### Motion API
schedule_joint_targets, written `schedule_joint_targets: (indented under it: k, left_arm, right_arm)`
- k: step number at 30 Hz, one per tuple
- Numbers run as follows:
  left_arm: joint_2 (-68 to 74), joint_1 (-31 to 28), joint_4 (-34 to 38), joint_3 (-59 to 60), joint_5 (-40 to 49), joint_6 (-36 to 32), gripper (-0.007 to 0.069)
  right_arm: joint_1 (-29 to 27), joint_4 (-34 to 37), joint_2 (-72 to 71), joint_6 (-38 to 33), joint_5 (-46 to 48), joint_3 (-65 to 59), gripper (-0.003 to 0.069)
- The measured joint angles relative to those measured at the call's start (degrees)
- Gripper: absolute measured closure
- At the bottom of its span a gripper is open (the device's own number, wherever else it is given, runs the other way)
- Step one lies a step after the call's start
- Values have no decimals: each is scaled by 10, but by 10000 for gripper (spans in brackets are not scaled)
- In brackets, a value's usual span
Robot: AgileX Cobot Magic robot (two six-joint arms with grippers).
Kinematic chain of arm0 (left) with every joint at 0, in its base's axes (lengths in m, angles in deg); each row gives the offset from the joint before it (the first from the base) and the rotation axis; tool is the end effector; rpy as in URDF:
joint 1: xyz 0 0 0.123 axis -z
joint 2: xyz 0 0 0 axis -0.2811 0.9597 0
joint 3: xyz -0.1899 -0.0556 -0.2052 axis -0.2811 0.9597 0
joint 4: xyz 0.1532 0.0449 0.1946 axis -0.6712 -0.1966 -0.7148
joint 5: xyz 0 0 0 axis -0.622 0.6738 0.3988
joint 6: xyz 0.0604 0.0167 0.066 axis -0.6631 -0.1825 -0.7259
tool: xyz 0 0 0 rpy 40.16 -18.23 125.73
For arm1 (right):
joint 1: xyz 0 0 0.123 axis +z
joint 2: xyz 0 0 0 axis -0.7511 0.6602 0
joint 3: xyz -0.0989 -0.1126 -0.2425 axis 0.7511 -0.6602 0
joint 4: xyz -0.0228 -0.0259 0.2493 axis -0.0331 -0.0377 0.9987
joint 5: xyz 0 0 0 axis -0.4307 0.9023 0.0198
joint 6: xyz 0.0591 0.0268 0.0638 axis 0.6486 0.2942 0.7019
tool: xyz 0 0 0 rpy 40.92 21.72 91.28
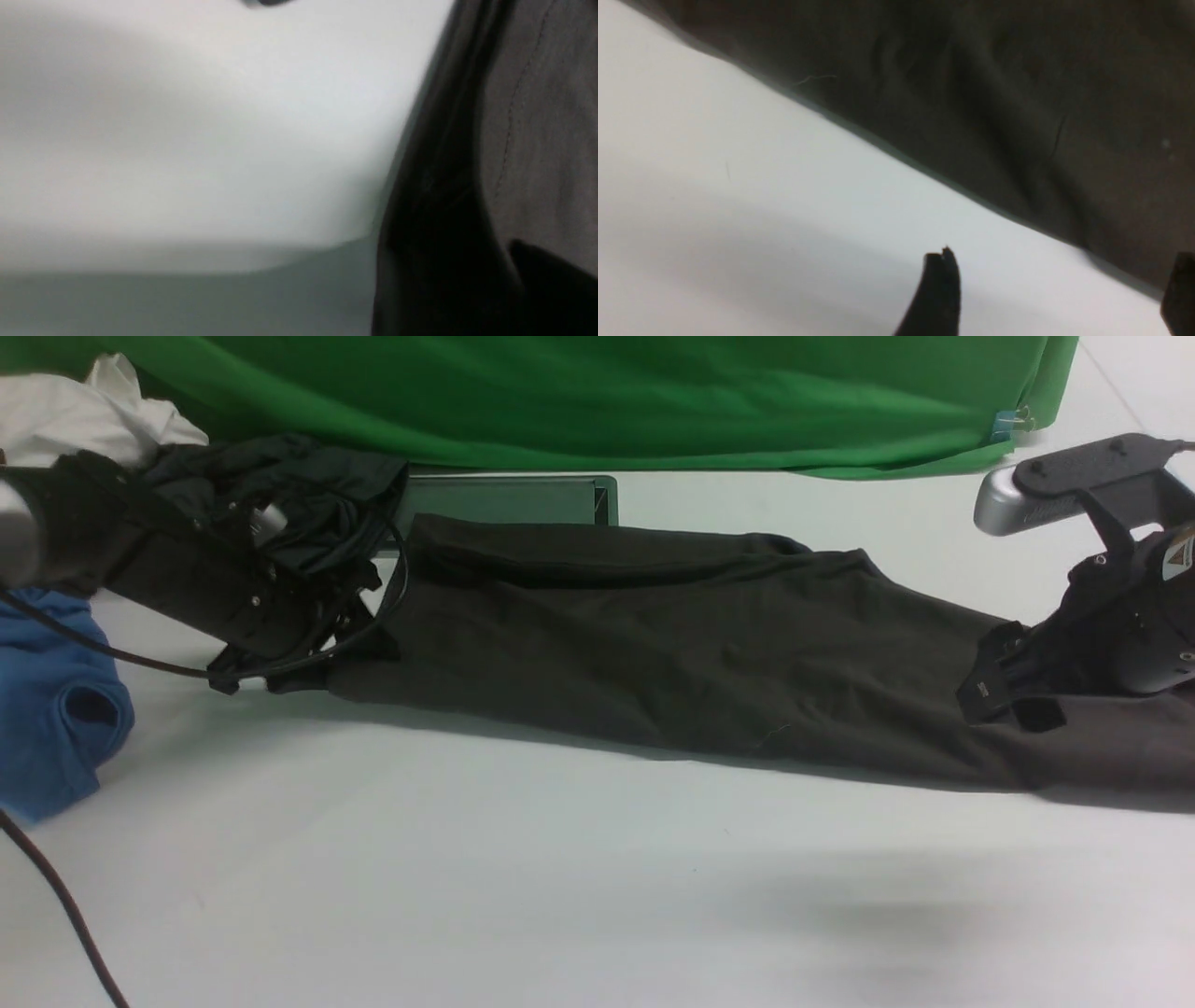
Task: Fold a long-sleeved shirt on a white desktop.
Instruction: 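Grasp the waist and leg ends of the folded dark trousers and straighten them on the table, then fold the garment over onto itself on the table with the left gripper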
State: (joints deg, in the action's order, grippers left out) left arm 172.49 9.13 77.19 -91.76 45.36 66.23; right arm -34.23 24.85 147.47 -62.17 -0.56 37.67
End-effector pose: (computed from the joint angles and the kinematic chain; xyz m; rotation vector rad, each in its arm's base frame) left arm 0.4155 0.0093 0.1502 -0.4851 2.7250 -0.7318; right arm 0.2720 0.0721 0.2740 -0.4378 2.6616 0.0847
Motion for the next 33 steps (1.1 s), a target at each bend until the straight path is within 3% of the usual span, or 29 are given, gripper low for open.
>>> schedule_joint_targets:
  k: [1,3,10,17,19,28,33]
  left_arm:
    - [0,-1,4,0,3,-3,466]
    - [0,-3,6,0,11,-11,518]
    - [-18,-32,8,46,50,-13,512]
    - [-130,-98,13,225,-26,-30,512]
    - [-163,-127,24,271,-47,-68,512]
    - [-216,-149,121,274,-21,-201,512]
    - [-226,-116,212,170,75,-239,512]
  right_arm:
    - [0,0,-1,0,0,0,78]
    - [0,0,-6,0,0,0,78]
    - [0,-20,-45,17,28,0,78]
    - [0,-28,-128,43,53,0,78]
    - [0,-28,-164,44,43,0,78]
    - [0,-26,-202,45,26,0,78]
    - [0,-22,-205,45,27,0,78]
